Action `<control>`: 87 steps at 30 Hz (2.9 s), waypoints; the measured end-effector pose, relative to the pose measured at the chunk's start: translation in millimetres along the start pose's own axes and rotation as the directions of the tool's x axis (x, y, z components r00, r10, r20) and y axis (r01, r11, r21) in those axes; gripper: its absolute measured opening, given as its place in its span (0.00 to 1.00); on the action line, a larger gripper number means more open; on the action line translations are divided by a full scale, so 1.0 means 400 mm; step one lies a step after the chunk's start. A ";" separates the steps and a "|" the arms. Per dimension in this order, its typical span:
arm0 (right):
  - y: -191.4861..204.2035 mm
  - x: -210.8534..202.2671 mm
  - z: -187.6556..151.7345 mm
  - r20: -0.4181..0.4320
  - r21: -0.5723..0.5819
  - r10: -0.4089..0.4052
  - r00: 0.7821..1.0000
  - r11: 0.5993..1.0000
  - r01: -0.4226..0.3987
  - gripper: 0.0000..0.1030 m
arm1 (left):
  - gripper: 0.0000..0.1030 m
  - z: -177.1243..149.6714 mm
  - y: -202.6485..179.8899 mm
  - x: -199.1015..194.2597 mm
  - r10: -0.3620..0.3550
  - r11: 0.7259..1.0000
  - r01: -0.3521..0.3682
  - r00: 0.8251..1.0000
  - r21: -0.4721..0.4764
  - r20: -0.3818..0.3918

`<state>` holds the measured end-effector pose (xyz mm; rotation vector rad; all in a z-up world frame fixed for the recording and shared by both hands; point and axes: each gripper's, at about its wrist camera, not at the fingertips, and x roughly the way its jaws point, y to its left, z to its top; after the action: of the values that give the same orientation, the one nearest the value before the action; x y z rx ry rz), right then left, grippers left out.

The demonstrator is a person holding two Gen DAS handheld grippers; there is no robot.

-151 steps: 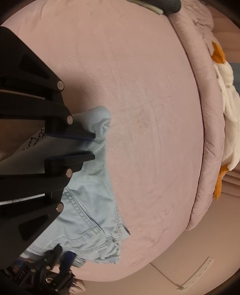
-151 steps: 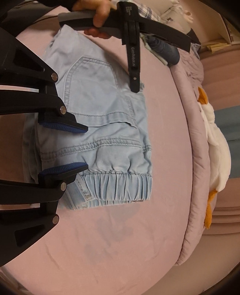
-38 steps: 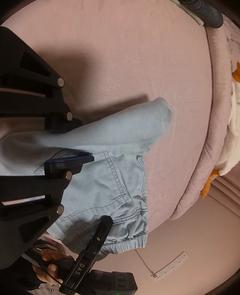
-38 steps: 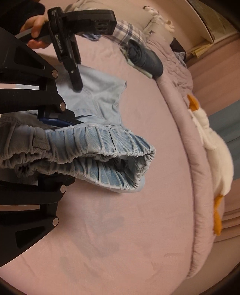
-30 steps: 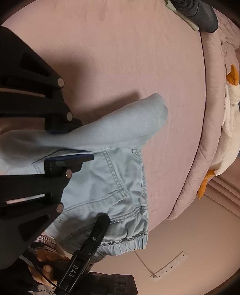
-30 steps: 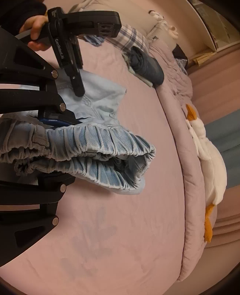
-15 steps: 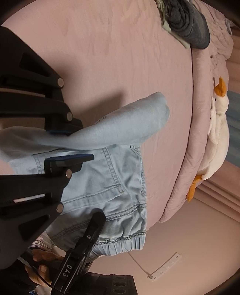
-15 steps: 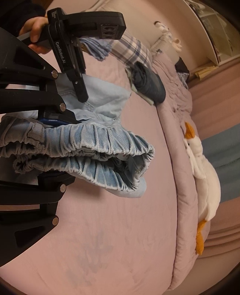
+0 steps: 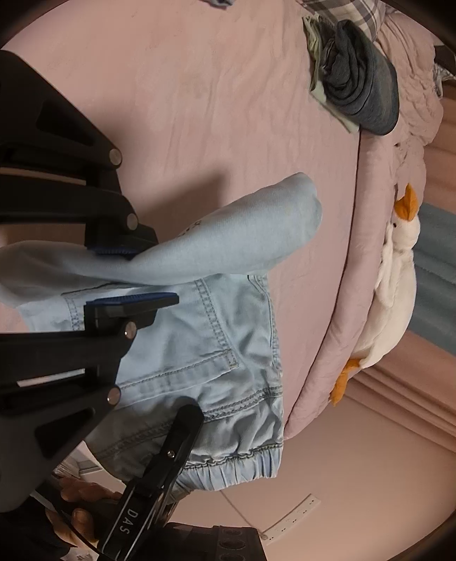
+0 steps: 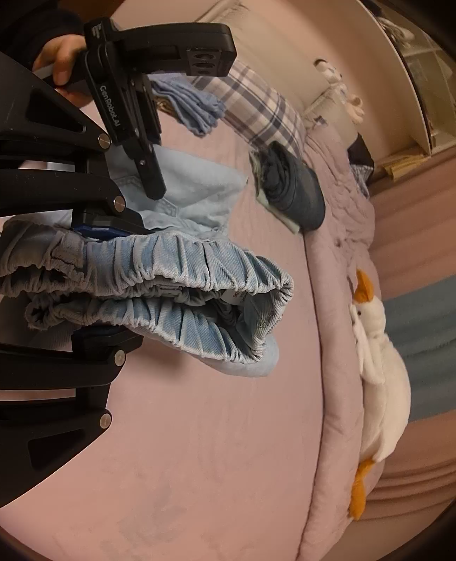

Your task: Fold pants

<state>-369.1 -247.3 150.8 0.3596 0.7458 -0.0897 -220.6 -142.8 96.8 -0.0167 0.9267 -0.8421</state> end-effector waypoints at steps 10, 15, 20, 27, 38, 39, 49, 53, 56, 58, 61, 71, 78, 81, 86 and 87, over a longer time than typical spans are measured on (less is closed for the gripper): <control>0.040 0.049 0.056 0.025 -0.039 0.017 1.000 0.999 -0.016 0.38 | 0.14 0.059 0.047 0.004 0.028 1.000 -0.028 0.999 0.008 0.037; 0.045 0.078 0.084 0.032 -0.049 0.017 0.999 0.999 -0.015 0.38 | 0.14 0.094 0.064 0.031 0.040 0.999 -0.041 0.998 0.019 0.041; 0.040 0.109 0.110 0.041 -0.045 0.019 0.999 0.999 -0.017 0.38 | 0.14 0.133 0.081 0.063 0.050 0.998 -0.052 0.998 0.029 0.044; 0.036 0.141 0.150 0.056 -0.055 0.019 0.998 0.998 -0.016 0.38 | 0.14 0.184 0.097 0.100 0.059 0.997 -0.061 0.997 0.040 0.046; 0.025 0.184 0.182 0.057 -0.052 0.010 0.998 0.999 -0.007 0.38 | 0.14 0.223 0.114 0.159 0.060 0.997 -0.061 0.998 0.040 0.033; 0.023 0.188 0.183 0.055 -0.051 0.007 0.998 0.999 -0.004 0.38 | 0.15 0.225 0.115 0.165 0.060 0.997 -0.061 0.998 0.040 0.030; 0.003 0.224 0.188 0.030 -0.022 0.003 1.000 1.000 -0.002 0.38 | 0.14 0.232 0.122 0.220 0.063 0.997 -0.063 0.998 0.034 -0.002; -0.008 0.237 0.188 0.023 -0.009 0.002 1.000 1.000 -0.001 0.38 | 0.14 0.237 0.120 0.240 0.066 0.997 -0.066 0.998 0.039 -0.012; -0.015 0.248 0.189 0.016 0.001 -0.001 1.000 1.000 0.001 0.38 | 0.14 0.238 0.118 0.252 0.068 0.997 -0.067 0.998 0.039 -0.018; -0.019 0.253 0.187 0.012 0.009 -0.001 1.000 1.000 0.001 0.38 | 0.15 0.240 0.119 0.258 0.068 0.997 -0.067 0.997 0.041 -0.022; -0.025 0.259 0.184 0.008 0.022 -0.001 1.000 1.000 0.000 0.38 | 0.15 0.243 0.122 0.266 0.070 0.997 -0.068 0.997 0.046 -0.026; -0.062 0.288 0.184 -0.023 0.067 -0.008 1.000 0.998 0.010 0.38 | 0.17 0.244 0.138 0.286 0.080 0.996 -0.079 0.996 0.048 -0.034; -0.126 0.326 0.163 -0.079 0.147 -0.023 0.997 0.989 0.034 0.38 | 0.24 0.228 0.190 0.311 0.126 0.992 -0.125 0.990 0.018 -0.069; -0.149 0.337 0.149 -0.098 0.178 -0.022 0.995 0.983 0.040 0.40 | 0.28 0.219 0.203 0.314 0.135 0.991 -0.134 0.988 0.013 -0.072; -0.158 0.342 0.133 -0.121 0.168 -0.070 0.990 0.982 0.090 0.53 | 0.53 0.210 0.214 0.318 0.190 0.982 -0.188 0.980 0.031 -0.064; -0.163 0.340 0.128 -0.123 0.175 -0.072 0.990 0.980 0.093 0.54 | 0.56 0.206 0.218 0.312 0.188 0.982 -0.187 0.980 0.026 -0.063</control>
<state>-249.6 -319.9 74.7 0.5100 0.8707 -0.2169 -67.7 -190.3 30.3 0.1147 0.9653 -0.6798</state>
